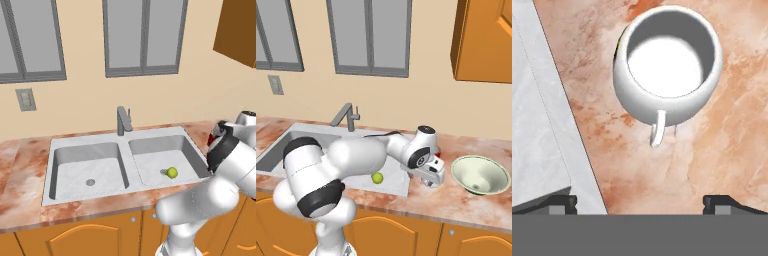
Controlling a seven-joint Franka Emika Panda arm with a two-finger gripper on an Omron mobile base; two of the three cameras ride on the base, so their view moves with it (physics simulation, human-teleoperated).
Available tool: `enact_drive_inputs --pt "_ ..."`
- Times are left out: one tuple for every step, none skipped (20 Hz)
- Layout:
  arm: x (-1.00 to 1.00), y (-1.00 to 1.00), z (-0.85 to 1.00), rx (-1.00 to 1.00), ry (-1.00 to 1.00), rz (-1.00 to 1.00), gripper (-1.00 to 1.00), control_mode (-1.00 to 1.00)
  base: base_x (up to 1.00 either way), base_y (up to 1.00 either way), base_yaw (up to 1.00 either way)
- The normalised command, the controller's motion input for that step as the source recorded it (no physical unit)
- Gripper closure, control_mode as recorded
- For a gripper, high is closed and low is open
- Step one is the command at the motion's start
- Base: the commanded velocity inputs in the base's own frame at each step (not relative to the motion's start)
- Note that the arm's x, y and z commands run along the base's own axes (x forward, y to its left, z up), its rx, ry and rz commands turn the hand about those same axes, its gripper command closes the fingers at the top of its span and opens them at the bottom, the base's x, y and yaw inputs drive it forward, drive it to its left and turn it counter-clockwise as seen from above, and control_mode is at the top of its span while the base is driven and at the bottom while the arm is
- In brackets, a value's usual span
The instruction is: Clear the mugs and bowl far away from the sink.
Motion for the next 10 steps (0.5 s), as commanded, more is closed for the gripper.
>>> enact_drive_inputs --pt "0.09 -0.34 -0.24 0.07 0.04 0.00 -1.00 -1.00 0.00 0.00 0.00" --pt "0.09 -0.31 -0.24 0.07 0.03 0.00 -1.00 -1.00 0.00 0.00 0.00" --pt "0.09 -0.31 -0.22 0.07 0.04 0.00 -1.00 -1.00 0.00 0.00 0.00" --pt "0.08 -0.31 -0.21 0.09 0.04 0.00 -1.00 -1.00 0.00 0.00 0.00" --pt "0.09 -0.24 -0.18 0.09 0.05 0.00 -1.00 -1.00 0.00 0.00 0.00" --pt "0.12 -0.17 -0.16 0.08 0.06 0.00 -1.00 -1.00 0.00 0.00 0.00" --pt "0.17 -0.11 -0.14 0.06 0.05 0.00 -1.00 -1.00 0.00 0.00 0.00" --pt "0.19 -0.04 -0.10 0.05 0.05 0.00 -1.00 -1.00 0.00 0.00 0.00" --pt "0.18 0.00 -0.04 0.04 0.06 0.00 -1.00 -1.00 0.00 0.00 0.00" --pt "0.14 0.00 -0.01 0.02 0.07 0.00 -1.00 -1.00 0.00 0.00 0.00"
